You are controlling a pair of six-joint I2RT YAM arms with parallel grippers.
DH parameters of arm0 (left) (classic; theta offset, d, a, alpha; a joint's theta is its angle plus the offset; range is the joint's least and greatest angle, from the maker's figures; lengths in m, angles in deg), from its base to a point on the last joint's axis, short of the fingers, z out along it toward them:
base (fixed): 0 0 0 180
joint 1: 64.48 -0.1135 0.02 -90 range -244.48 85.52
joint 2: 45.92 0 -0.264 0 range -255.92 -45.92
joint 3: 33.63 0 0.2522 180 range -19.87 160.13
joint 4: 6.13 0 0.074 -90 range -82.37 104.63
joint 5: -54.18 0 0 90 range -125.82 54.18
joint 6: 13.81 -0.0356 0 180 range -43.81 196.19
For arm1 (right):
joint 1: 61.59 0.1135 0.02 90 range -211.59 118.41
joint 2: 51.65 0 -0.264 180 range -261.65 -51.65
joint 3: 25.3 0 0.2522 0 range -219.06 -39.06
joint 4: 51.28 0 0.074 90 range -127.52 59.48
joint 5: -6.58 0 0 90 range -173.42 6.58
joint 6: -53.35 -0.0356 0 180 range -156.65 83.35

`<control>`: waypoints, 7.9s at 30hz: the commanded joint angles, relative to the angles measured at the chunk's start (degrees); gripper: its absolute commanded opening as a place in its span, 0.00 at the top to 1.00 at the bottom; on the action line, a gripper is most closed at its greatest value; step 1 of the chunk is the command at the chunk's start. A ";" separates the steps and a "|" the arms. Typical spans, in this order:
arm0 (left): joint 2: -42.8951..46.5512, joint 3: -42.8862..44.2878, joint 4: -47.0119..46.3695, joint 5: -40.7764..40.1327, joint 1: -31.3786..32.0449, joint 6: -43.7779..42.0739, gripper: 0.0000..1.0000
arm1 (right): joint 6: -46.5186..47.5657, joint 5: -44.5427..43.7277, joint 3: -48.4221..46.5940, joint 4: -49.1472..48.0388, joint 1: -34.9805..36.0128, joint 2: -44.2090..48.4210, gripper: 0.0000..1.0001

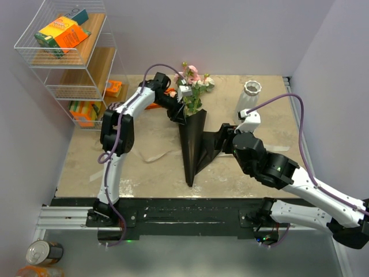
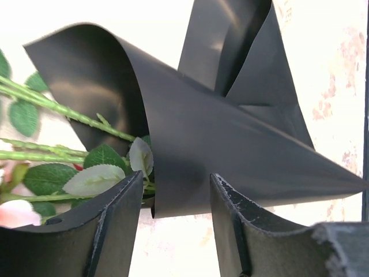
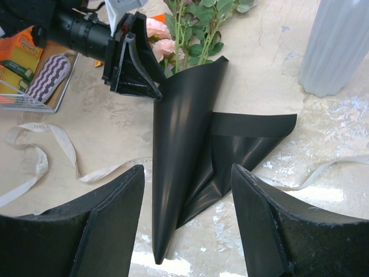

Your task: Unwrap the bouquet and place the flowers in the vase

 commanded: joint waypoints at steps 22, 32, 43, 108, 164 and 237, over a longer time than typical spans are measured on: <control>-1.95 5.70 9.18 6.34 -0.30 -7.85 1.00 | -0.61 1.26 0.19 -2.72 -0.06 1.37 0.36; 8.15 11.34 7.61 2.92 3.12 4.08 1.00 | -0.69 1.61 0.63 -3.42 -0.06 1.89 0.36; 11.41 7.73 4.70 -9.39 6.56 15.37 0.28 | -1.13 1.61 1.42 -2.72 -0.06 3.21 0.35; 16.85 5.09 6.90 8.56 -1.45 5.50 0.93 | -0.34 2.23 1.77 -3.07 -0.06 4.44 0.34; 12.55 -3.37 11.02 14.16 -5.40 -11.98 0.98 | 0.10 2.84 2.04 -3.69 -0.06 5.14 0.33; 11.32 -9.41 -18.07 -41.85 14.64 19.05 0.09 | 6.34 -5.15 -5.08 0.01 -0.06 14.46 0.24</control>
